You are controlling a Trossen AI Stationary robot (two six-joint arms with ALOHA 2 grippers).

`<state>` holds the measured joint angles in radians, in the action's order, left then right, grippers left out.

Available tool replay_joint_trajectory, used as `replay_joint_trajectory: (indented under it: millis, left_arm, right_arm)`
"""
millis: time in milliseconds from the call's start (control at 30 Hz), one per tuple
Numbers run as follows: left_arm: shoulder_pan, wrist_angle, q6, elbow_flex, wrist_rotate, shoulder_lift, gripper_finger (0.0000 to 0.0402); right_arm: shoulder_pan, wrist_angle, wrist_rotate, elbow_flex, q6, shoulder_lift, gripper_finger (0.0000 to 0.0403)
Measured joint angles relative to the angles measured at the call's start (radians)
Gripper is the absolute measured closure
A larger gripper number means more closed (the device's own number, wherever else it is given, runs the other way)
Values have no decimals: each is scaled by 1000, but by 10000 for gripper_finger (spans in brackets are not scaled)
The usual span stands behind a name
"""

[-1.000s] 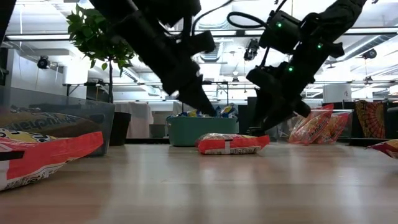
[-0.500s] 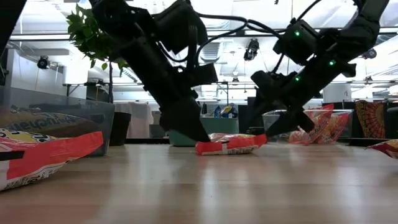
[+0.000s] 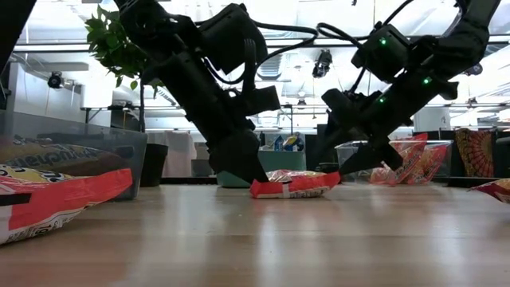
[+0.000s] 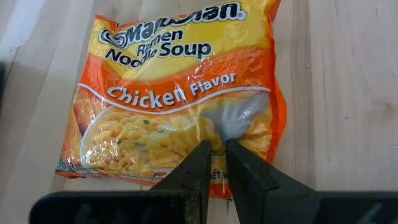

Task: Sort Maruchan noodles
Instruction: Put the right orange noodle pack into the transparent bin

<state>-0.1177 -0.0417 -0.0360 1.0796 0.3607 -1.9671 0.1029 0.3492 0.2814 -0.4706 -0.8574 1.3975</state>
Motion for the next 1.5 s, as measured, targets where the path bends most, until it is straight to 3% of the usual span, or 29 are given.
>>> replay_joint_trajectory:
  millis: [267,533,833,1100,1500]
  left_arm:
    - [1,0,-2,-2,-1,-1,364]
    - [2,1,-4,-5,-1,-1,364]
    - [2,9,-3,-6,-2,-2,364]
    - [2,15,-3,-7,-5,-3,364]
    - [2,18,-3,-7,-5,-3,364]
  right_arm:
    - [-22,104,-7,-1,-29,125,78]
    - [-22,504,-154,-10,-17,312,78]
    - [-24,493,-215,-69,-26,336,79]
    - [-25,509,-202,-107,4,409,105]
    - [-25,506,-203,-117,29,410,108]
